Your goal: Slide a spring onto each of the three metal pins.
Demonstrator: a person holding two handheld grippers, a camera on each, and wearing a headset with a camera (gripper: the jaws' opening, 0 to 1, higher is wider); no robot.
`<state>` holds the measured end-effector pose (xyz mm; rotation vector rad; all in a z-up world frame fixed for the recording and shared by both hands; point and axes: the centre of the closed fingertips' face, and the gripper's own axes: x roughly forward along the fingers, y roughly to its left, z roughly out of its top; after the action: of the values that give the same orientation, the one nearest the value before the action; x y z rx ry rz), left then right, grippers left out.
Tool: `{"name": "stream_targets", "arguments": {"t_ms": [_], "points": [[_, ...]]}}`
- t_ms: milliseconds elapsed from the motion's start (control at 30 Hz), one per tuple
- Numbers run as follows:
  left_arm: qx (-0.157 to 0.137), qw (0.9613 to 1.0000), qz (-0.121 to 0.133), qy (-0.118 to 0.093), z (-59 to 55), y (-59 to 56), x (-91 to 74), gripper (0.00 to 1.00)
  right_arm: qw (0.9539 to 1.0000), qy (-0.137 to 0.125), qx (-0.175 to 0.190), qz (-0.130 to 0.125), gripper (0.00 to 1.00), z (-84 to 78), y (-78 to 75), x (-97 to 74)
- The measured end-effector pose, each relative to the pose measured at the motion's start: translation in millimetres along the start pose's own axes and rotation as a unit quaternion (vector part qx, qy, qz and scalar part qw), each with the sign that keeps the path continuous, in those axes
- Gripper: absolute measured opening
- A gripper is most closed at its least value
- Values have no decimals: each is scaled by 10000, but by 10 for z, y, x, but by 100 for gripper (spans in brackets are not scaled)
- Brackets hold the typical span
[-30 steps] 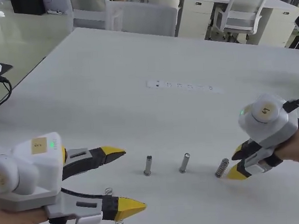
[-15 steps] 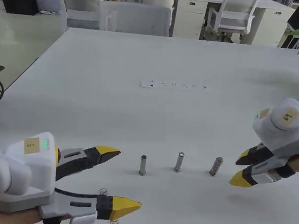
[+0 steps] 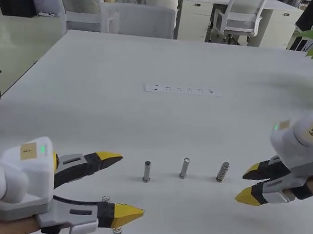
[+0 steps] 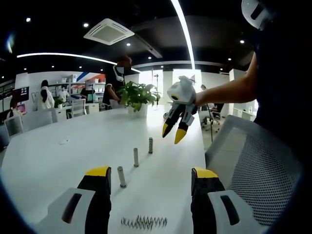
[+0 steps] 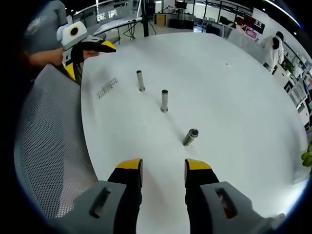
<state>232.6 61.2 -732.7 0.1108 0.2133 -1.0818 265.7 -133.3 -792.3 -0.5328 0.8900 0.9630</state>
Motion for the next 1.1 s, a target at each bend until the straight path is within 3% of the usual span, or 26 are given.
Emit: {"name": "stream_targets", "arguments": {"t_ms": [400, 767, 800, 1100], "points": [[0, 10000, 0, -23, 10, -14, -18, 63, 9995, -219, -76, 197, 35, 159, 267, 63], [-5, 10000, 82, -29, -11, 50, -73, 63, 9972, -341, -402, 524, 35, 438, 648, 251], [-4, 10000, 86, -29, -11, 52, -75, 63, 9957, -391, -497, 679, 35, 532, 795, 314], [2, 9998, 175, -9, -28, 81, -163, 62, 9924, -431, -750, 871, 35, 722, 1033, 442]]}}
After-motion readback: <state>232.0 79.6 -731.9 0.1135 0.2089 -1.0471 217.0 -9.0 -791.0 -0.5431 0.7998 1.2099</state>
